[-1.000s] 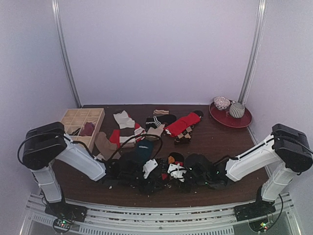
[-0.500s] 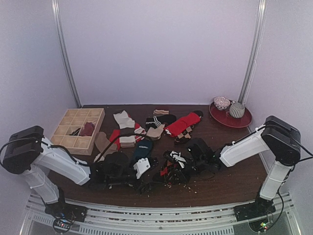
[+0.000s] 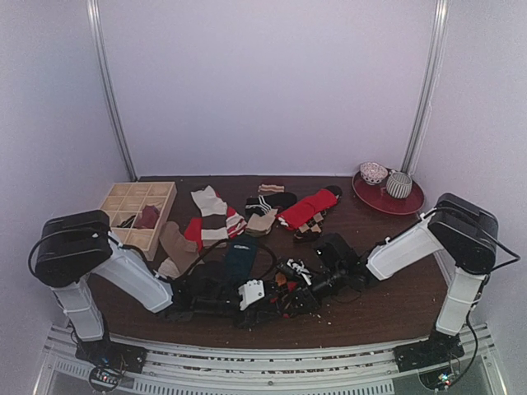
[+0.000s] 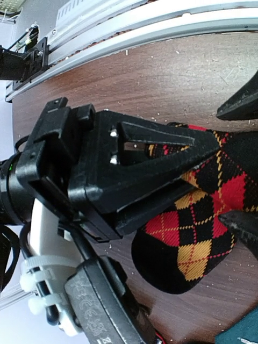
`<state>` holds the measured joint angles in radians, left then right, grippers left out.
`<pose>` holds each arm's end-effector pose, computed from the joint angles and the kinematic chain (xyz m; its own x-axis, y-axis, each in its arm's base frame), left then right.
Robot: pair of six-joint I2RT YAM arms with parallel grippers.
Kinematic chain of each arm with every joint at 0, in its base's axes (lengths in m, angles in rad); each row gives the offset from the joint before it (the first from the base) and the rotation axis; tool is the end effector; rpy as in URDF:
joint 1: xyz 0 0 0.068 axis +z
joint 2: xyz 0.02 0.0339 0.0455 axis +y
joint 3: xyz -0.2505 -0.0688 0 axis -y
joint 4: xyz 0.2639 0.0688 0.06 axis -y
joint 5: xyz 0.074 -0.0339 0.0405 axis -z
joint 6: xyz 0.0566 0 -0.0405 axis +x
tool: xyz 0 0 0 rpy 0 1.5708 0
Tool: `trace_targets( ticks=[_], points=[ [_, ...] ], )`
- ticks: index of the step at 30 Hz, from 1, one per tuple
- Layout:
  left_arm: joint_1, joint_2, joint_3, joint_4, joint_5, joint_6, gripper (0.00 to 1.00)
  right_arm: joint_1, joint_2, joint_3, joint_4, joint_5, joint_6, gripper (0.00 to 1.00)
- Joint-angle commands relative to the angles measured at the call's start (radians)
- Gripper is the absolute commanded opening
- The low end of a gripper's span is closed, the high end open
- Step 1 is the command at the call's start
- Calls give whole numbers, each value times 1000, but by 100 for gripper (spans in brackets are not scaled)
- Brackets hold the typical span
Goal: Roll the socks
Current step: Roll a pair of socks at the center of the board.
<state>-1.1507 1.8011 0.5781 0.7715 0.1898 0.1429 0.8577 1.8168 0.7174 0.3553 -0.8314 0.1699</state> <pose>0.1290 -0.3149 0.0732 -0.0386 0.4293 -0.9023 0.9814 0.1863 0.0467 0.1887 0.2821 0.0726 -0.5830 -0.4999 -0.6405 -0.7779 0.1159 0.6176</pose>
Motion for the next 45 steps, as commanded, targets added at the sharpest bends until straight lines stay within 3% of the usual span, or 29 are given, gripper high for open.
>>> trace_targets(
  ticks=[1,9,19,20,27,32,37,42,45],
  points=[
    [9,29,21,51,39,-13,54,6,77,-37,-270,17,-39,13],
    [13,78,52,19,58,-22,60,1,80,-24,-294,13,-56,12],
    [19,93,72,-57,79,-47,23,-5,85,-22,-292,25,-55,13],
    [19,93,69,-61,81,-54,2,-6,82,-21,-292,31,-54,13],
    [19,90,55,-147,27,-159,0,-11,-5,-28,-250,113,-43,33],
    [40,106,74,-260,36,-267,0,5,-250,-134,-37,307,-27,51],
    [47,153,105,-364,89,-358,0,191,-478,-290,110,701,-276,69],
    [66,194,124,-435,164,-424,0,400,-514,-387,264,967,-474,77],
    [69,207,129,-460,179,-436,0,434,-439,-354,248,1052,-523,78]
  ],
)
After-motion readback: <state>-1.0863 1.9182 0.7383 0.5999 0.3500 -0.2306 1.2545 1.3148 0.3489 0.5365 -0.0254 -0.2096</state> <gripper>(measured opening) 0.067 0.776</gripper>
